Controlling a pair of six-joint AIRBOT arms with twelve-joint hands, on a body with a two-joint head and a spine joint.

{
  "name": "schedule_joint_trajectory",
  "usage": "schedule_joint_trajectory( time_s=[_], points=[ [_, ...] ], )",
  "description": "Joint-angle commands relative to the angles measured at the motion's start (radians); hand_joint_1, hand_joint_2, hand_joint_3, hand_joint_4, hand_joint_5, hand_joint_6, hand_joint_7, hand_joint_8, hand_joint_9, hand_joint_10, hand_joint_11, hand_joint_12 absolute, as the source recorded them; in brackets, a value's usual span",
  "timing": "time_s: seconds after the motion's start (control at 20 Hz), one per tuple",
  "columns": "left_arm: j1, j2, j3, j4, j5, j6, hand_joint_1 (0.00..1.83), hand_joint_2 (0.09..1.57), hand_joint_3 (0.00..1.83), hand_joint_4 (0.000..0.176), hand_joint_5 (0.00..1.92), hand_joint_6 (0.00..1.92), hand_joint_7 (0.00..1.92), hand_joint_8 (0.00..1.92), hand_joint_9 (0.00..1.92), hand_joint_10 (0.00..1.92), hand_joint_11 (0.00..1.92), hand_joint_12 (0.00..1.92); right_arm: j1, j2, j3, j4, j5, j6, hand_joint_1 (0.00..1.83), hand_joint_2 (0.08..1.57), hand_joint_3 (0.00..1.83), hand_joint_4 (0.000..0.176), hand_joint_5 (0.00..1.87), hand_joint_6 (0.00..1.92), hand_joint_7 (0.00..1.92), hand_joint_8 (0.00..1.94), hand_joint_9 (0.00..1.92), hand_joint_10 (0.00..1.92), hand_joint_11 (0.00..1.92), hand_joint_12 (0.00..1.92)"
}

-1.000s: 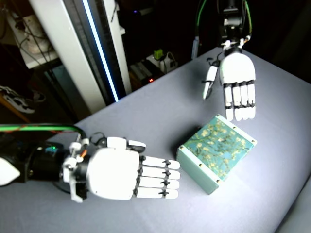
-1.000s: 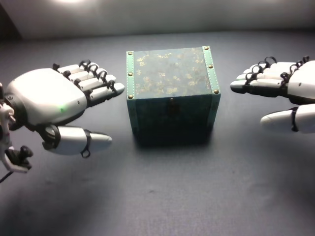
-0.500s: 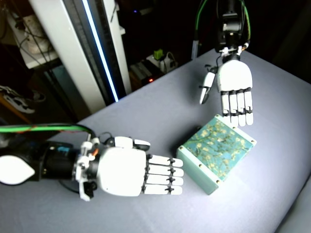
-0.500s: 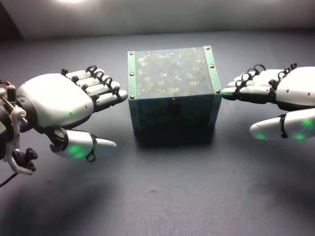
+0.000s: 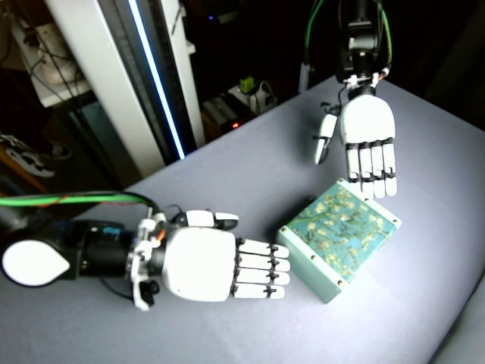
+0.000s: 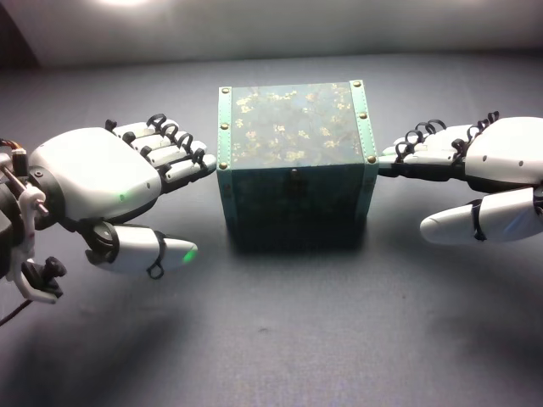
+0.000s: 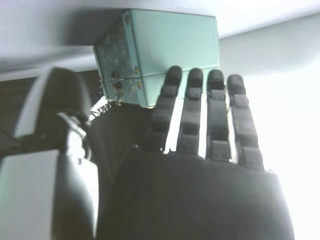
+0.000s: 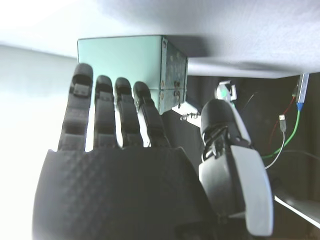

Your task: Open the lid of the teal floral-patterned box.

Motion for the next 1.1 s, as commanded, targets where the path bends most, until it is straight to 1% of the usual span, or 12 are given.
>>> schedule_joint_trajectory(
  time_s=[0.0,0.1,0.15,0.2,0.4,0.6,0.65,0.75,0.8,0.9,0.95,1.05],
  points=[
    [-0.004,0.008,-0.008,0.004,-0.144,-0.008,0.07,1.30,0.01,0.000,0.00,0.00,0.00,0.00,0.00,0.00,0.00,0.00,0.020,0.000,-0.005,0.043,0.131,0.011,0.00,1.37,0.01,0.000,0.08,0.01,0.06,0.01,0.04,0.01,0.10,0.05],
    [0.004,0.019,-0.018,0.018,-0.187,-0.044,0.05,1.31,0.01,0.000,0.00,0.00,0.00,0.00,0.00,0.00,0.00,0.00,0.027,0.004,-0.012,0.053,0.153,0.011,0.00,1.26,0.00,0.000,0.07,0.00,0.04,0.00,0.02,0.00,0.04,0.02],
    [0.004,0.022,-0.021,0.022,-0.205,-0.057,0.04,1.30,0.00,0.000,0.00,0.00,0.00,0.00,0.03,0.01,0.02,0.01,0.027,0.007,-0.015,0.065,0.166,0.011,0.00,1.24,0.00,0.000,0.07,0.00,0.04,0.00,0.01,0.00,0.01,0.01],
    [0.004,0.025,-0.023,0.027,-0.226,-0.074,0.08,1.31,0.01,0.000,0.00,0.00,0.00,0.00,0.02,0.00,0.00,0.00,0.027,0.011,-0.018,0.078,0.181,0.011,0.00,1.26,0.00,0.000,0.07,0.00,0.04,0.00,0.00,0.00,0.02,0.01],
    [0.008,0.039,-0.032,0.023,-0.313,-0.115,0.00,1.27,0.00,0.000,0.00,0.00,0.00,0.00,0.00,0.00,0.01,0.00,0.027,0.019,-0.022,0.131,0.238,0.011,0.00,1.31,0.02,0.000,0.06,0.01,0.04,0.01,0.03,0.01,0.06,0.03],
    [0.006,0.036,-0.021,-0.027,-0.368,-0.115,0.00,1.26,0.00,0.000,0.00,0.00,0.00,0.00,0.00,0.00,0.02,0.01,0.028,0.019,-0.007,0.211,0.283,-0.015,0.00,1.35,0.02,0.000,0.05,0.00,0.03,0.00,0.02,0.00,0.04,0.02],
    [-0.004,0.028,-0.011,-0.032,-0.368,-0.115,0.00,1.19,0.00,0.000,0.00,0.00,0.00,0.00,0.00,0.00,0.00,0.00,0.032,0.016,0.002,0.227,0.283,-0.023,0.00,1.34,0.02,0.000,0.05,0.00,0.04,0.01,0.02,0.00,0.04,0.02],
    [-0.033,0.008,0.013,-0.042,-0.355,-0.101,0.00,1.16,0.00,0.000,0.00,0.00,0.00,0.00,0.00,0.00,0.00,0.00,0.032,0.014,0.017,0.265,0.283,-0.032,0.00,1.34,0.01,0.000,0.07,0.01,0.07,0.01,0.06,0.02,0.07,0.04],
    [-0.059,-0.008,0.033,-0.060,-0.343,-0.078,0.00,1.05,0.00,0.000,0.00,0.00,0.00,0.00,0.00,0.00,0.00,0.00,0.035,0.007,0.032,0.286,0.283,-0.034,0.00,1.31,0.00,0.000,0.08,0.01,0.06,0.01,0.05,0.01,0.08,0.04],
    [-0.085,-0.024,0.061,-0.085,-0.327,-0.065,0.00,1.11,0.02,0.000,0.00,0.00,0.00,0.00,0.00,0.00,0.01,0.01,0.044,-0.016,0.060,0.301,0.278,-0.034,0.00,1.35,0.01,0.000,0.09,0.01,0.05,0.00,0.04,0.00,0.07,0.04],
    [-0.096,-0.032,0.075,-0.092,-0.319,-0.065,0.00,1.23,0.02,0.000,0.00,0.00,0.00,0.00,0.00,0.00,0.04,0.02,0.053,-0.028,0.072,0.304,0.273,-0.034,0.00,1.36,0.02,0.000,0.10,0.01,0.05,0.00,0.04,0.00,0.06,0.03],
    [-0.121,-0.048,0.100,-0.103,-0.303,-0.060,0.00,1.32,0.01,0.000,0.00,0.00,0.00,0.00,0.00,0.00,0.02,0.01,0.082,-0.052,0.098,0.305,0.254,-0.034,0.00,1.37,0.02,0.000,0.10,0.01,0.05,0.00,0.05,0.01,0.07,0.04]
  ],
)
